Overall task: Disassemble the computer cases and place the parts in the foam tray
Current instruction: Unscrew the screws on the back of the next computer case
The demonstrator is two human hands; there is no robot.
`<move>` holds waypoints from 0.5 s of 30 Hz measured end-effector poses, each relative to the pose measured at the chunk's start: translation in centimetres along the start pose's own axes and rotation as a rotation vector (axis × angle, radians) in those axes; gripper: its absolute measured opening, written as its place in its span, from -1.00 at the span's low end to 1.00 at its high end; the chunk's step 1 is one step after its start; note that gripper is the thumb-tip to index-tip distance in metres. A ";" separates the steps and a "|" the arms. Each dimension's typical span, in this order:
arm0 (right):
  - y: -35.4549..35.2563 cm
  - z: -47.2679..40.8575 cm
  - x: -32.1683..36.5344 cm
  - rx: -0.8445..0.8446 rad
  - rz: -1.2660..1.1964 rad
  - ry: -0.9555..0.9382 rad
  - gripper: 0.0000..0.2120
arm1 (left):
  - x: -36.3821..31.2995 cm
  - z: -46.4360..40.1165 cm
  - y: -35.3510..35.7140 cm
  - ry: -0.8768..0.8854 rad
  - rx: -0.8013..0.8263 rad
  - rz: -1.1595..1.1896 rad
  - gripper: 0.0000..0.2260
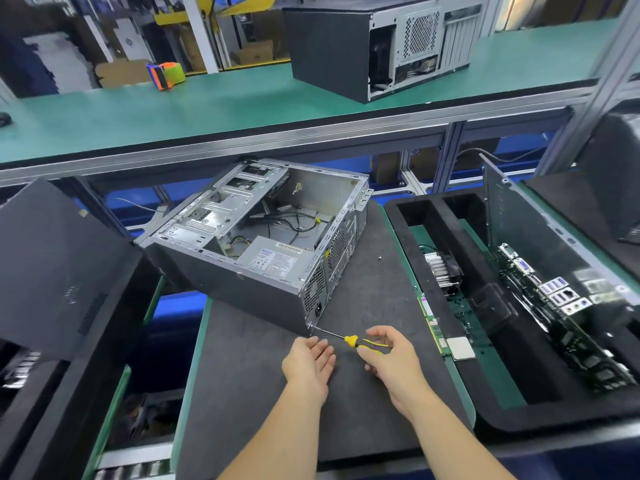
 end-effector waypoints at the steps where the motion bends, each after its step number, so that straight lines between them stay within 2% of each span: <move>1: 0.1 0.0 0.0 -0.010 0.012 0.025 -0.87 | 0.0 -0.1 0.2 -0.012 0.019 0.003 -0.82; 2: 0.1 0.0 0.2 -0.010 0.041 0.068 -0.87 | 0.0 0.0 0.3 -0.023 0.033 0.005 -0.81; 4: 0.1 0.1 0.0 0.024 0.115 0.166 -0.71 | 0.1 0.2 0.6 -0.033 0.056 0.021 -0.79; 6: 0.1 0.2 -0.1 0.037 0.147 0.178 -0.70 | 0.2 0.3 0.8 -0.031 0.070 0.048 -0.74; 12: 0.1 0.1 0.8 -0.032 0.147 -0.009 -0.94 | 1.0 0.1 0.6 -0.020 0.076 0.038 -0.67; 15: 0.1 0.1 0.7 -0.021 0.131 -0.069 -0.81 | 1.3 0.2 0.3 -0.015 0.058 -0.015 -0.71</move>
Point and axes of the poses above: each hand's wrist, its own z-axis away from the middle knuckle, its own y-axis out of the palm, x = y × z, the point moved 2 cm from there along -z, towards the middle knuckle, and after that the axes turned 13 degrees about -y, right-handed, at the moved point
